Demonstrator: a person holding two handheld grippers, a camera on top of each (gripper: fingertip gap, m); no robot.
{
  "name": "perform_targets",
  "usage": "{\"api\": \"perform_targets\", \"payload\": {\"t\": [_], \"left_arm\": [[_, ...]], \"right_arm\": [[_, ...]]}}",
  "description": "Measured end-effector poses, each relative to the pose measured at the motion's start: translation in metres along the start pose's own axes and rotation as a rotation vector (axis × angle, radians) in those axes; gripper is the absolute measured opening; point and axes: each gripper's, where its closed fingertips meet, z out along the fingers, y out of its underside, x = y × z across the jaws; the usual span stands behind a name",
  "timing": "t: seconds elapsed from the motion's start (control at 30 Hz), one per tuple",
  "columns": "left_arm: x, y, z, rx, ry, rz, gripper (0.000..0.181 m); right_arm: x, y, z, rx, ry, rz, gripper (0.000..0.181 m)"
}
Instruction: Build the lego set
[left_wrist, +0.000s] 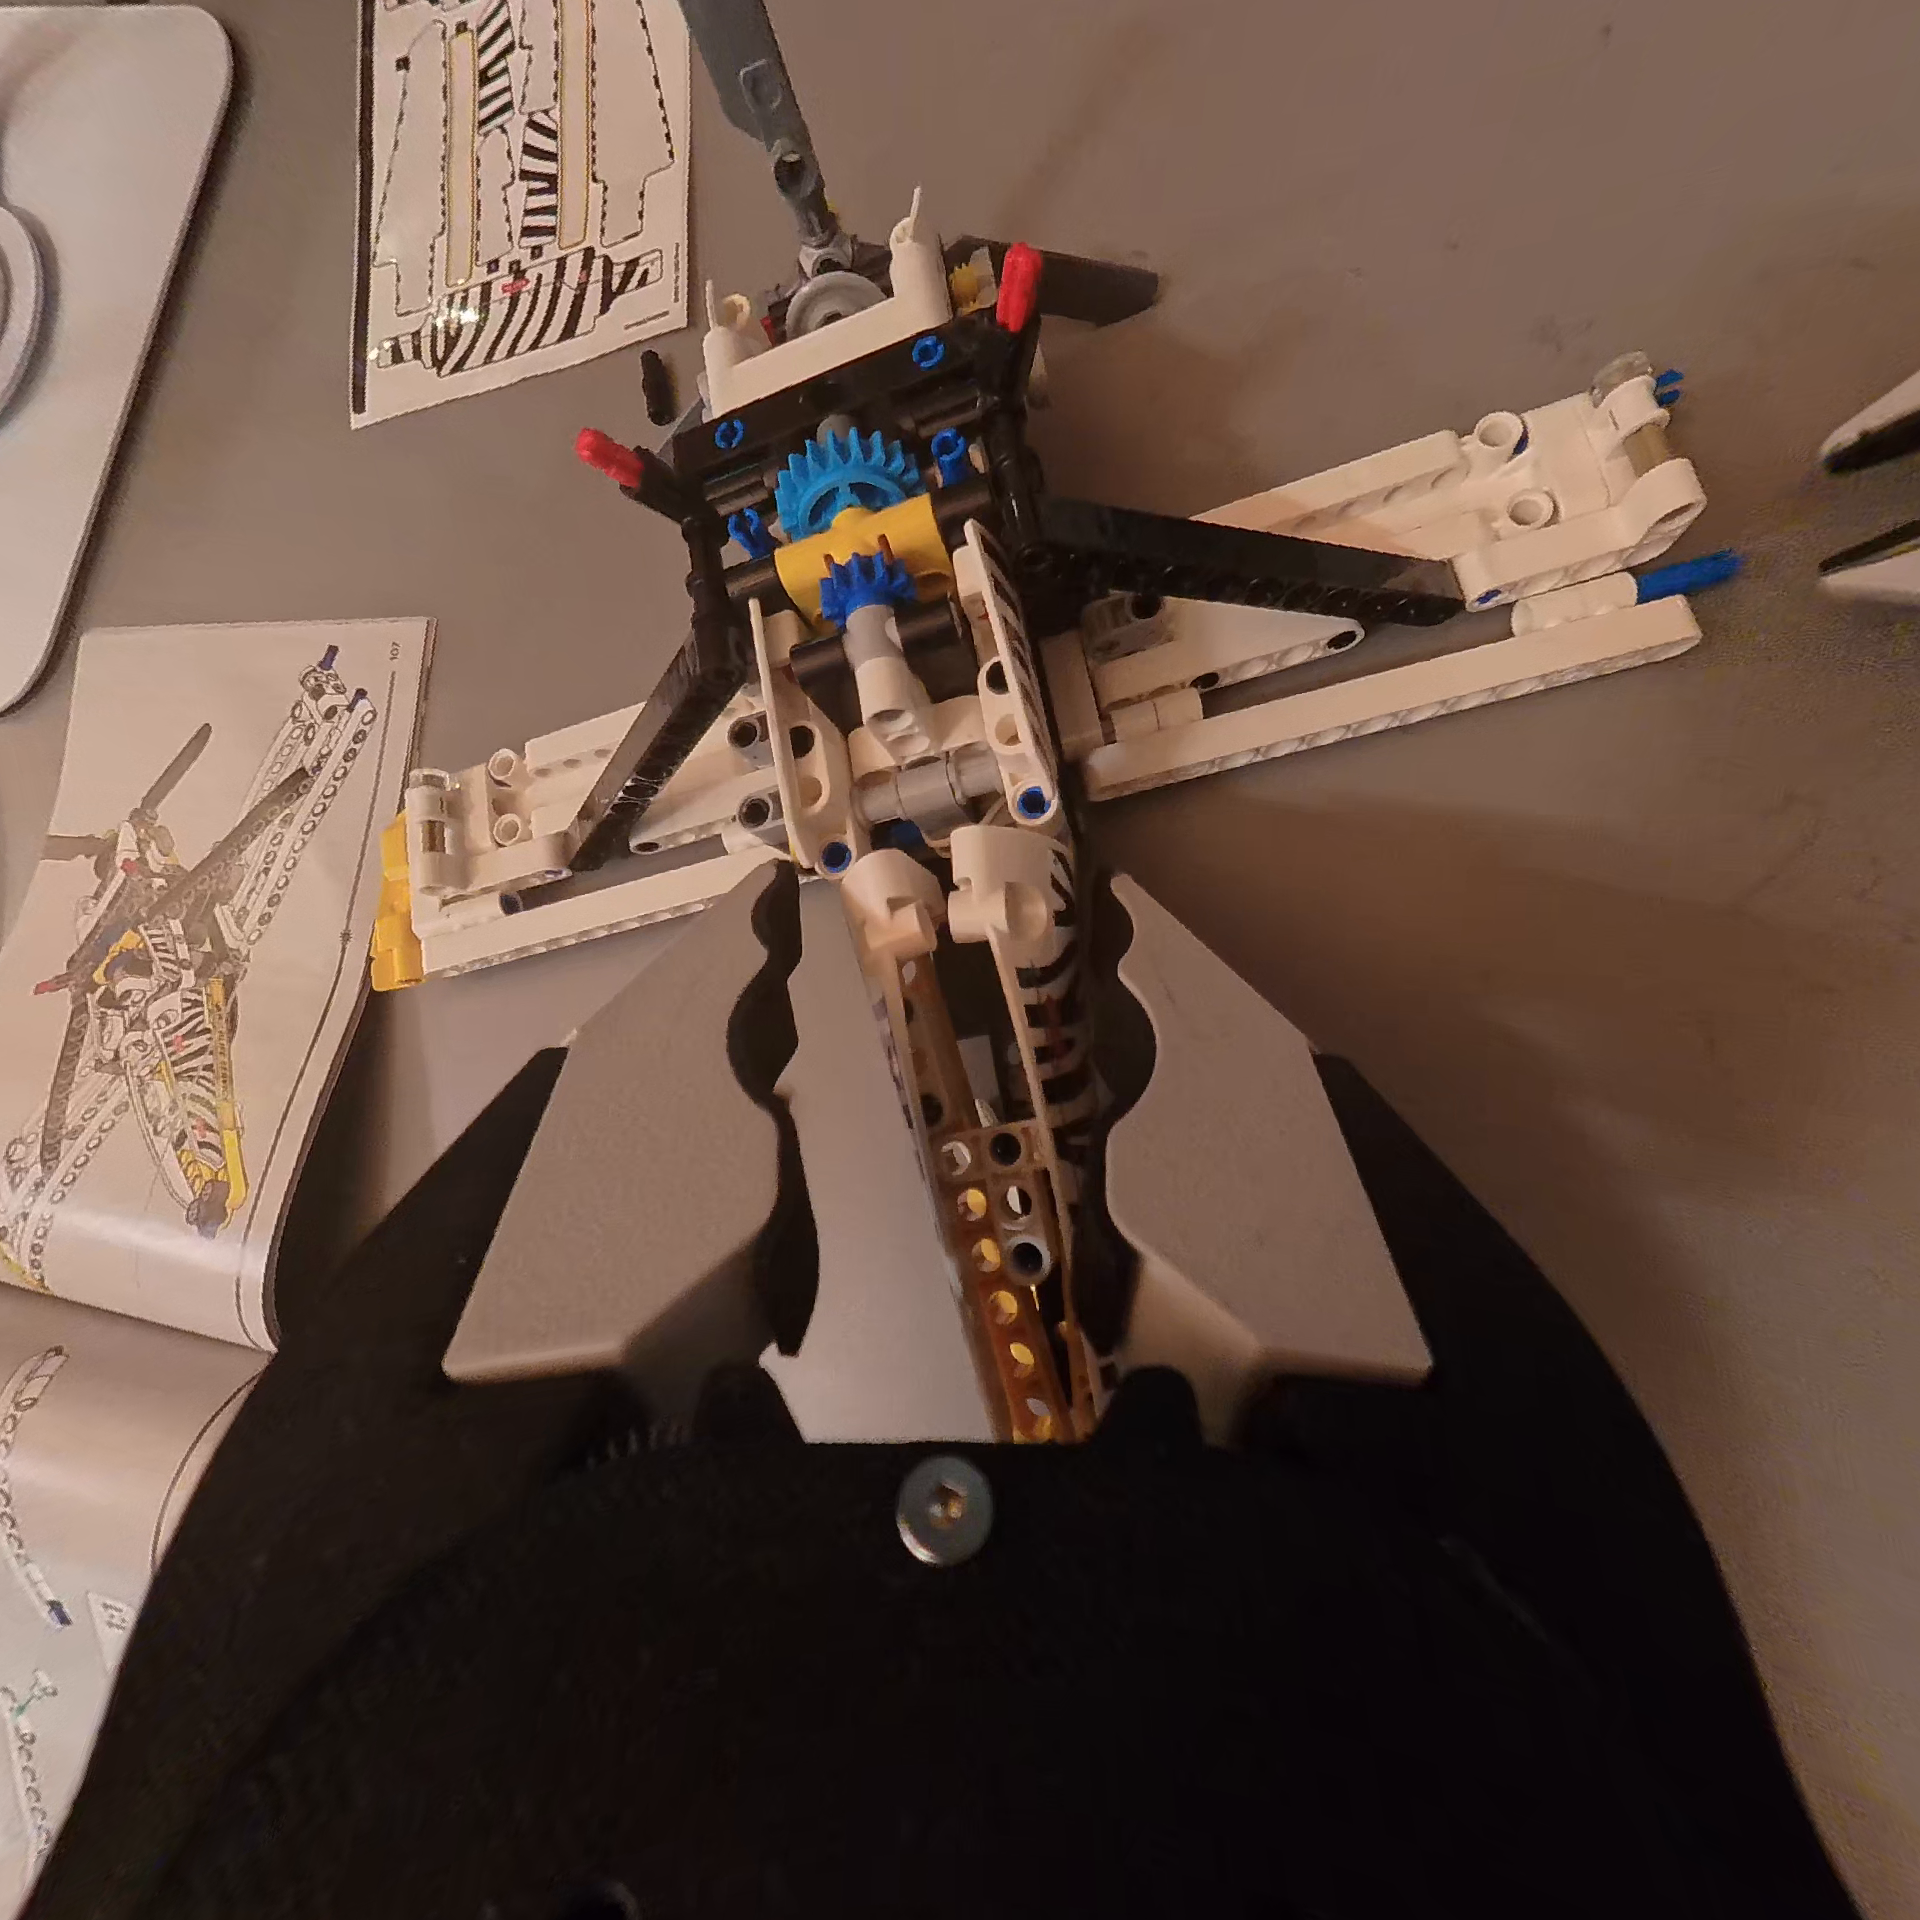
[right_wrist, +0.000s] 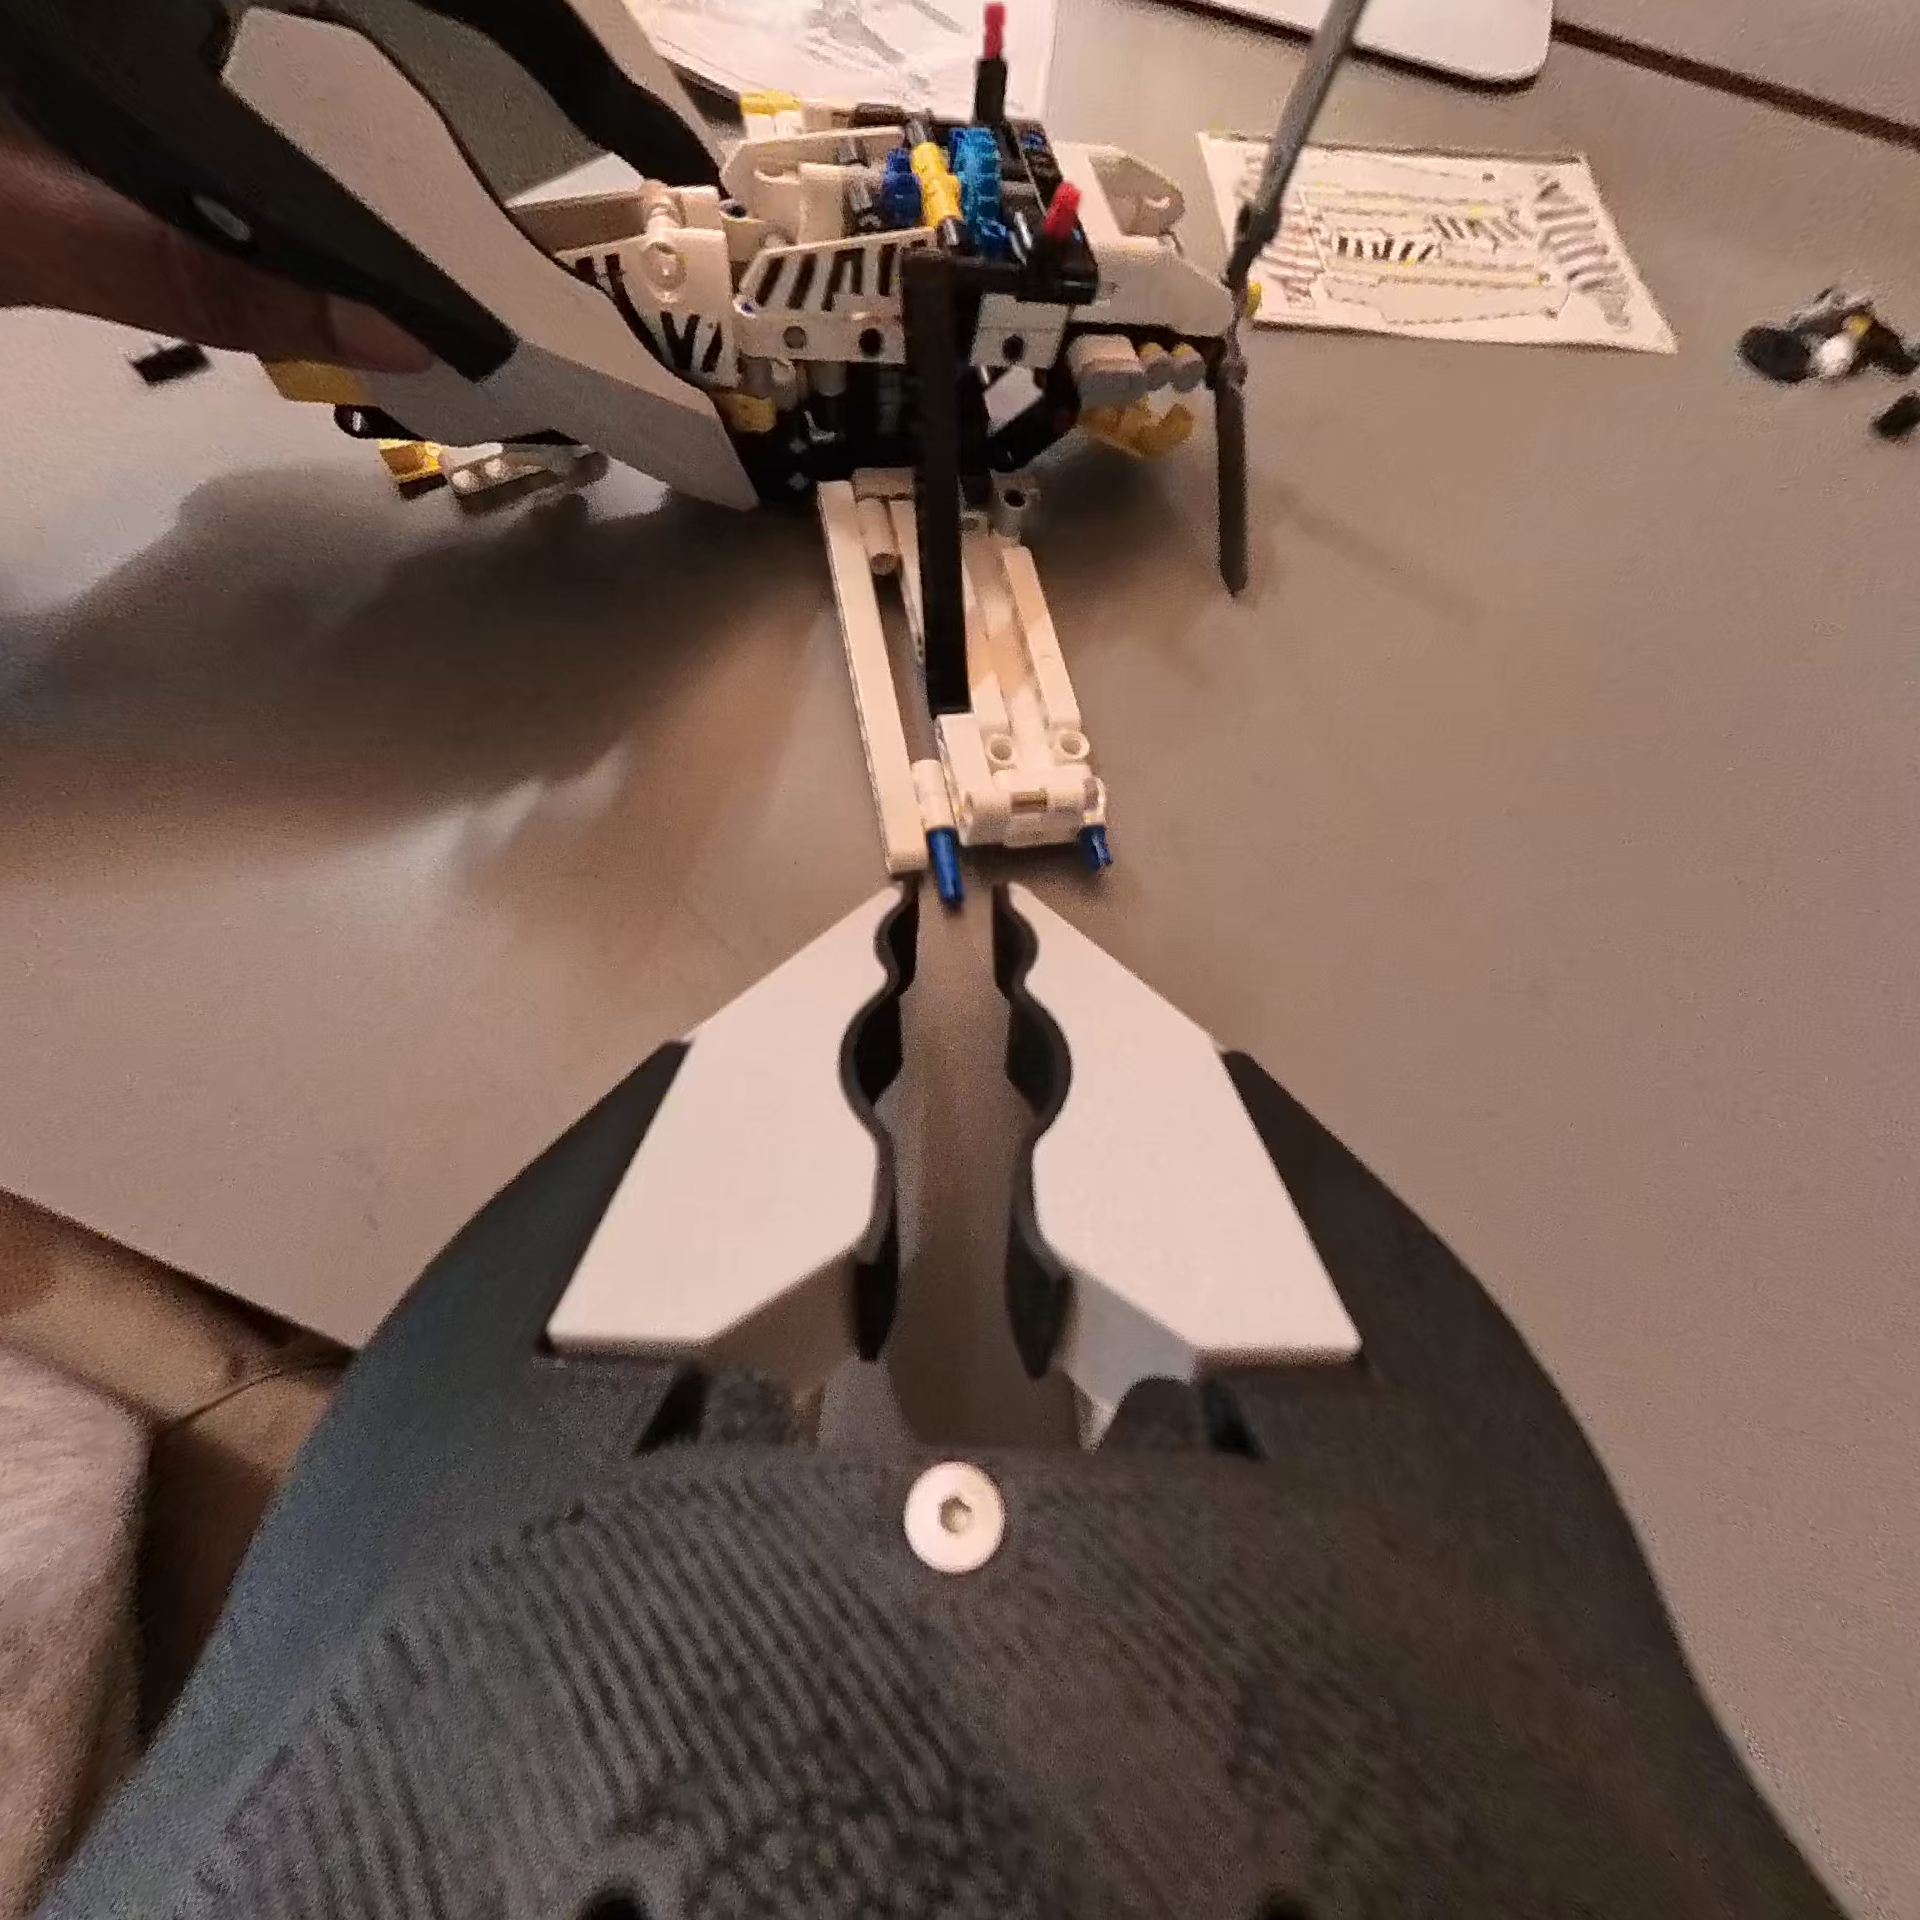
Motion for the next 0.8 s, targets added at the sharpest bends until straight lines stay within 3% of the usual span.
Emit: {"api": "perform_targets", "payload": {"t": [0.17,0.8], "left_arm": [[0.0,0.001,0.0,-0.004,-0.006,0.008,0.055],[0.0,0.001,0.0,-0.007,-0.011,0.017,0.056]], "right_arm": [[0.001,0.012,0.005,-0.036,-0.085,0.091,0.014],[-0.001,0.005,0.015,-0.029,-0.109,0.077,0.003]]}}
